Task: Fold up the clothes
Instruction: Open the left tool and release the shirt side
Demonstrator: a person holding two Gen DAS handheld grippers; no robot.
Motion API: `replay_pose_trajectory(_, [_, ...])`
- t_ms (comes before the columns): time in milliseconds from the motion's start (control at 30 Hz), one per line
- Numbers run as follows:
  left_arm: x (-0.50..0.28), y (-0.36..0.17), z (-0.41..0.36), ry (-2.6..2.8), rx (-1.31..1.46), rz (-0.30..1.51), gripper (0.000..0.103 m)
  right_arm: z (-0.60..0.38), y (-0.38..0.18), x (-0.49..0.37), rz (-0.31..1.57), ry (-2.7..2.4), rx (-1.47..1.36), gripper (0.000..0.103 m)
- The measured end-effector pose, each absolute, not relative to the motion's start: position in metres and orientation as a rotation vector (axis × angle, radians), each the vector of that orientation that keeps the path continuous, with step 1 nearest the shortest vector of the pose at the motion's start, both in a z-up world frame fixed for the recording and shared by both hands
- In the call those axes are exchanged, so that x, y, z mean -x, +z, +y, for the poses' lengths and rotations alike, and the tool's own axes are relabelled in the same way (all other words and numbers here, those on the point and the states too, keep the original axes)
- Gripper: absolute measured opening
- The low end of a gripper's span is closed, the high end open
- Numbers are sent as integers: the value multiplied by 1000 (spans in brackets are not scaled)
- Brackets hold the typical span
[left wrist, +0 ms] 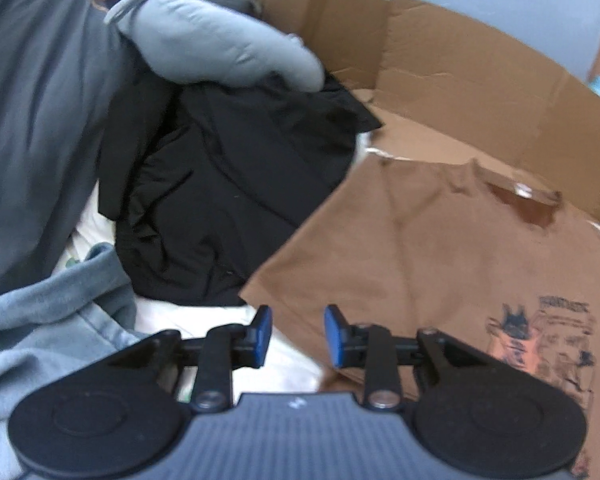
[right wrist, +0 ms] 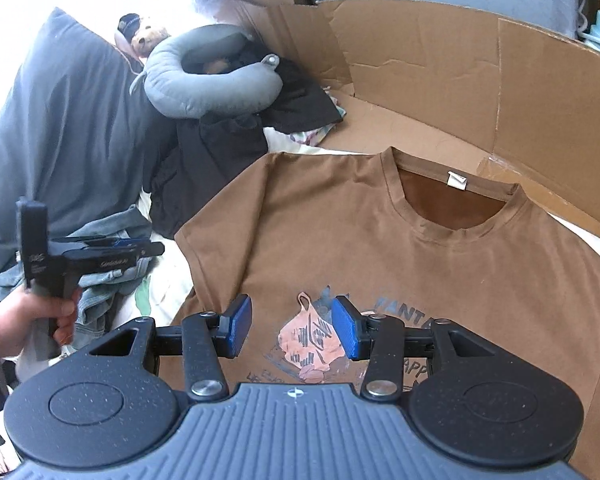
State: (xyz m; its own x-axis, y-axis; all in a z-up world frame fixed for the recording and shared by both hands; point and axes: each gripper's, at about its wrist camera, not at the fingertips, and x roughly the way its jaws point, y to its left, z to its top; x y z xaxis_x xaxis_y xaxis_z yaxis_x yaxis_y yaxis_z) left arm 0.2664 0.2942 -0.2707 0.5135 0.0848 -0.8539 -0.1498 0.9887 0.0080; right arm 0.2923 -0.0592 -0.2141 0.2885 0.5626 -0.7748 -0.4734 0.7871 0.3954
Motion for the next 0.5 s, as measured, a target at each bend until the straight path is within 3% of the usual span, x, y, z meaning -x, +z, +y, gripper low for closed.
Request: replay_pose_trajectory(500, [-308,-331,313,208,-53,1063,29,-71,-257,-300,1139,681,-50,52])
